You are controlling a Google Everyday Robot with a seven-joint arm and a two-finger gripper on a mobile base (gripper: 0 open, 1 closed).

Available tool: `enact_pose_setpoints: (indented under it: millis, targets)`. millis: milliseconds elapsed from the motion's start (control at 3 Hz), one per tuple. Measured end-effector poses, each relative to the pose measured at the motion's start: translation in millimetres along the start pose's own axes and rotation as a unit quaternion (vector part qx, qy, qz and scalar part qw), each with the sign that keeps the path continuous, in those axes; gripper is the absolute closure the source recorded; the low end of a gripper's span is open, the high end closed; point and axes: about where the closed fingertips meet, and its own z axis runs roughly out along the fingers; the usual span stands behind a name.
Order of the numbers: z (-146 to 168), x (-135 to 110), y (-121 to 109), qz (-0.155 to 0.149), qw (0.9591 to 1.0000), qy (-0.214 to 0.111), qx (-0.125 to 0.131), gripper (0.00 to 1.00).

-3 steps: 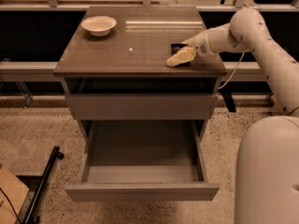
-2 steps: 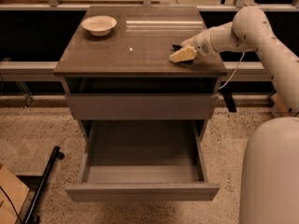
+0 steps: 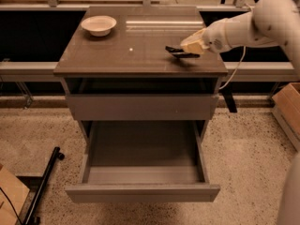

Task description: Place rxbar chocolate into middle drawer

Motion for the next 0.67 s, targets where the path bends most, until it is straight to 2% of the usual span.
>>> enact_pose_setpoints:
  millis: [667]
  targets:
    - [-63,-25,69,-0.018,0.9971,0.002,-0.074,1.0]
